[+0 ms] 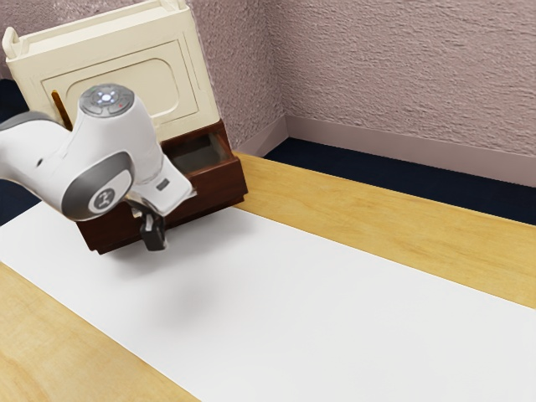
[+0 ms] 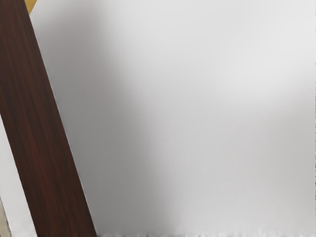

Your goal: Pull the drawer handle with one arm to open the drawer

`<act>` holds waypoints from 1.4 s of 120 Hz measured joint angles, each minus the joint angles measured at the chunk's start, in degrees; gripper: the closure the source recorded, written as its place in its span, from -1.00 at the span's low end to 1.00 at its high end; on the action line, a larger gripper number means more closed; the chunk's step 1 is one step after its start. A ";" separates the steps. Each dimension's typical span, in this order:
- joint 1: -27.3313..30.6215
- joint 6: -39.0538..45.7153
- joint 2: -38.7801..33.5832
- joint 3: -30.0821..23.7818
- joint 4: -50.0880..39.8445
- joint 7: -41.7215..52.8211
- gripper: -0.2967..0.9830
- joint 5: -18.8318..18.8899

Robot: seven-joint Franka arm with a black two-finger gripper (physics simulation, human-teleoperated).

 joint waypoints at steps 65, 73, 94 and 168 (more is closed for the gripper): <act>-1.79 -0.13 -4.84 -2.36 -4.77 -1.20 -0.51 0.14; -1.55 -0.12 -5.58 -2.78 -5.28 -1.30 -0.50 0.12; -1.34 -0.28 -7.46 -3.38 -5.54 -1.55 -0.36 1.02; 3.17 -25.20 -8.14 -15.08 19.65 -4.45 -0.53 -9.99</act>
